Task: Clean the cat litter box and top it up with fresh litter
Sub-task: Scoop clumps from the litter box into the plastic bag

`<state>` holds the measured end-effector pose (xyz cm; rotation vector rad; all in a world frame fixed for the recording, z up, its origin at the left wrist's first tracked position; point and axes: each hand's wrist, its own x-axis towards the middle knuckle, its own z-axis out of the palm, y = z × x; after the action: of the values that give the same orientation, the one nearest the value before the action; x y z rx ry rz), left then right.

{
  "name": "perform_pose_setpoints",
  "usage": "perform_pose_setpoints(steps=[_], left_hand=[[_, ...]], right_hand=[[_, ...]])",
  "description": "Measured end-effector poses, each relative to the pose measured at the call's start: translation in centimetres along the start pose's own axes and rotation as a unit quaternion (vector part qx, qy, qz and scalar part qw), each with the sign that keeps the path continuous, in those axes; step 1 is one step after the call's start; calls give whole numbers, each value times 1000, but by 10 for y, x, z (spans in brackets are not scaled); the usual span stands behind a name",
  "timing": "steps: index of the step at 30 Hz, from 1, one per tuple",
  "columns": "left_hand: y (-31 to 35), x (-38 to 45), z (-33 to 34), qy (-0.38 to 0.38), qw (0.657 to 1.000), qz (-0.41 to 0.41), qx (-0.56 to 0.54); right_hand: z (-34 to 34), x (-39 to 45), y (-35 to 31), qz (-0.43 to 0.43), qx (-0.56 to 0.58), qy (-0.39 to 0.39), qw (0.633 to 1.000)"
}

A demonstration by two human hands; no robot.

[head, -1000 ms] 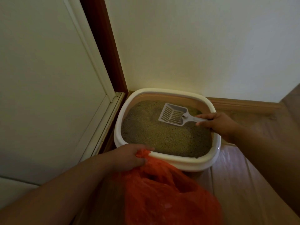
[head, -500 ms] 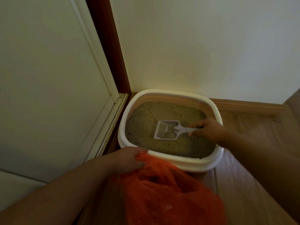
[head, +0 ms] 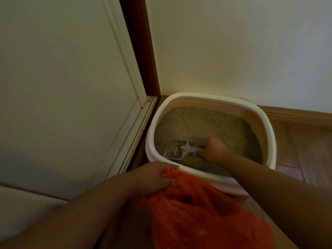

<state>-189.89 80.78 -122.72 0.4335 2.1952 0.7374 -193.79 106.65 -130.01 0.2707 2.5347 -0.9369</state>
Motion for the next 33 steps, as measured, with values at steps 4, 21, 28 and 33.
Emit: perform_pose_setpoints(steps=[4,21,28,33], left_hand=[[-4,1,0,9,1000,2,1],[-12,-14,1,-2,1000,2,-30],[1,-11,2,14,999,-4,-48],[18,-3,5,27,999,6,-37]], right_hand=[[13,10,-10,-6,42,9,999],[-4,32,-18,-32,167,-30,985],[-27,10,0,11,301,-27,953],[-67,-15,17,10,290,45,956]])
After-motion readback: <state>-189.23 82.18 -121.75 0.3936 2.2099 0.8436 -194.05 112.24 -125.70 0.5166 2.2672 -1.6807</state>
